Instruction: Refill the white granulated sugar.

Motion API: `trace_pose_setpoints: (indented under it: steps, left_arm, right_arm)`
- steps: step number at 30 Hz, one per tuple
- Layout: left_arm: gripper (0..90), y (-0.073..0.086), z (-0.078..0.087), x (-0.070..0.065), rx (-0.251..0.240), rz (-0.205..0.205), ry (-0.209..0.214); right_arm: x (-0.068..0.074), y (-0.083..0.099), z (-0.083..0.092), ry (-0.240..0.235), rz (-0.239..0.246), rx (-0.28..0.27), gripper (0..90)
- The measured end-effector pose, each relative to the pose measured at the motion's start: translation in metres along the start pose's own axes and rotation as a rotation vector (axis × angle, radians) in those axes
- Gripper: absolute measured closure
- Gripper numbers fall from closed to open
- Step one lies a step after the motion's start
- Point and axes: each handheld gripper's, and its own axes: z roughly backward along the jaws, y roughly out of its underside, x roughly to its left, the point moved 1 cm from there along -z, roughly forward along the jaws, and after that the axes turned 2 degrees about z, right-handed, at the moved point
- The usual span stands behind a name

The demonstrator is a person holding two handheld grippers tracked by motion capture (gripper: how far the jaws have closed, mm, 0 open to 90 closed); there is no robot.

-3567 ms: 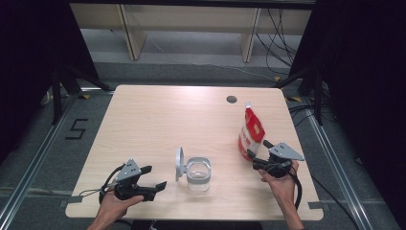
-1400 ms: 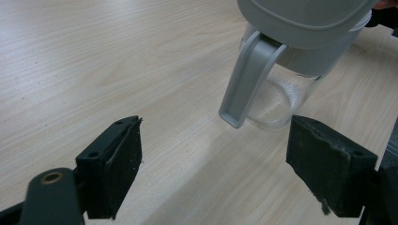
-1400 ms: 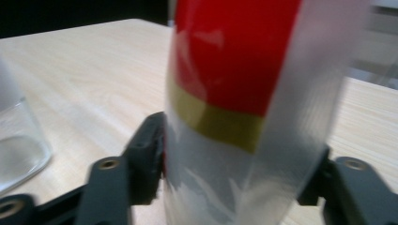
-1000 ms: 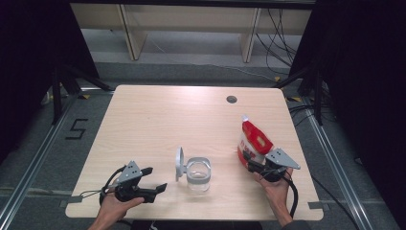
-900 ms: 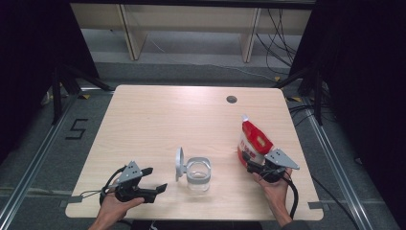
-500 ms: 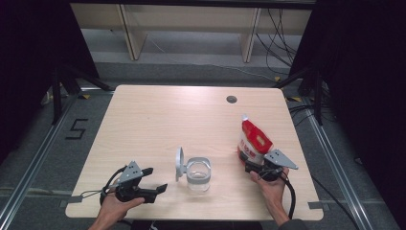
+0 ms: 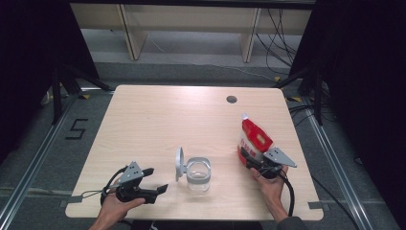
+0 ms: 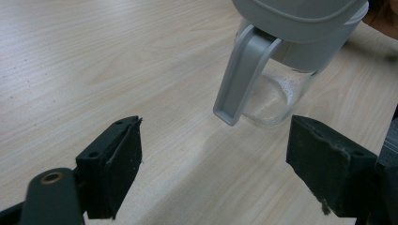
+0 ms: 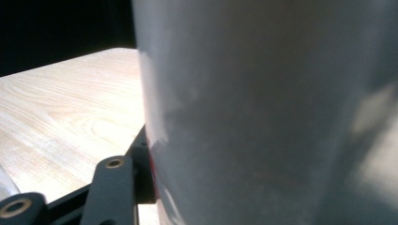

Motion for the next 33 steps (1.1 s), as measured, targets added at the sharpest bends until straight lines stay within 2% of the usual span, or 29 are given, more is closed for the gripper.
trace_pose_setpoints:
  steps: [2,3,4,5,6,7,8,9,10,11,12,13,14,15,16,17,18,20,22,23,26,27,28,29,32,33]
  left_arm:
    - [18.2,0.0,0.0,0.0,0.0,0.002,0.0]
    - [18.2,0.001,0.0,0.0,0.006,0.001,-0.007]
    - [18.3,0.001,-0.001,0.001,0.007,0.002,0.001]
    - [18.3,0.002,-0.001,0.002,0.016,-0.005,-0.002]
    - [18.3,0.001,0.0,0.002,0.017,-0.005,-0.003]
    - [18.4,0.001,0.0,0.001,0.01,0.019,-0.01]
    - [18.4,0.001,0.0,0.001,0.01,0.019,-0.01]
    - [18.4,0.001,0.001,0.002,0.01,0.01,-0.006]
    - [18.4,0.001,0.001,0.002,0.012,0.011,-0.009]
    - [18.4,0.001,0.002,0.002,0.009,0.01,-0.013]
    - [18.4,0.002,0.001,0.003,0.004,0.009,-0.01]
    - [18.4,0.002,0.001,0.003,0.008,0.016,-0.01]
    - [18.4,0.002,0.001,0.003,0.018,0.012,-0.018]
    - [18.4,0.002,0.001,0.003,0.018,0.012,-0.018]
    - [18.4,0.002,0.001,0.003,0.018,0.013,-0.02]
    - [18.4,0.002,0.001,0.003,0.018,0.012,-0.02]
    - [18.4,0.002,0.001,0.003,0.018,0.012,-0.021]
    - [18.3,0.002,0.001,0.003,0.018,0.011,-0.022]
    - [18.4,0.001,0.001,0.004,0.014,0.012,-0.021]
    - [18.3,0.001,0.001,0.004,0.014,0.012,-0.021]
    - [18.4,0.002,0.001,0.004,0.01,0.012,-0.02]
    - [18.4,0.002,0.001,0.004,0.01,0.012,-0.02]
    - [18.4,0.002,0.001,0.004,0.018,0.006,-0.024]
    - [18.3,0.002,0.001,0.004,0.018,0.006,-0.024]
    - [18.3,0.003,0.0,0.003,0.017,0.004,-0.022]
    - [18.3,0.003,0.0,0.003,0.017,0.004,-0.022]
  right_arm:
    - [0.0,-0.001,0.0,0.008,0.0,0.008,45.7]
    - [0.003,-0.002,0.0,0.009,-0.018,0.003,46.1]
    - [0.003,-0.004,0.0,0.003,-0.007,0.024,46.3]
    - [0.002,-0.007,0.0,0.0,0.05,0.028,46.7]
    - [0.01,-0.012,0.003,0.013,0.087,0.057,47.3]
    - [0.012,-0.014,0.004,0.01,0.116,0.071,47.5]
    - [0.012,-0.014,0.004,0.01,0.116,0.071,47.5]
    - [0.013,-0.016,0.006,0.013,0.156,0.074,47.6]
    - [0.015,-0.017,0.008,0.02,0.161,0.074,47.6]
    - [0.017,-0.022,0.014,0.023,0.216,0.066,47.8]
    - [0.017,-0.022,0.014,0.023,0.216,0.066,47.8]
    - [0.017,-0.026,0.017,0.039,0.272,0.067,47.8]
    - [0.021,-0.032,0.026,0.049,0.266,0.042,47.9]
    - [0.021,-0.032,0.026,0.049,0.266,0.042,47.9]
    - [0.02,-0.036,0.03,0.053,0.315,0.032,47.9]
    - [0.024,-0.039,0.034,0.062,0.333,0.035,47.9]
    - [0.028,-0.044,0.041,0.067,0.411,0.029,47.9]
    - [0.031,-0.046,0.044,0.063,0.424,0.032,48.0]
    - [0.037,-0.05,0.051,0.057,0.472,0.021,48.0]
    - [0.037,-0.05,0.051,0.057,0.472,0.021,48.0]
    - [0.046,-0.052,0.058,0.056,0.533,0.04,48.1]
    - [0.046,-0.052,0.058,0.056,0.533,0.04,48.1]
    - [0.05,-0.053,0.062,0.07,0.601,0.056,48.1]
    - [0.05,-0.053,0.062,0.07,0.601,0.056,48.1]
    - [0.058,-0.055,0.068,0.073,0.698,0.068,48.1]
    - [0.058,-0.055,0.068,0.073,0.698,0.068,48.1]
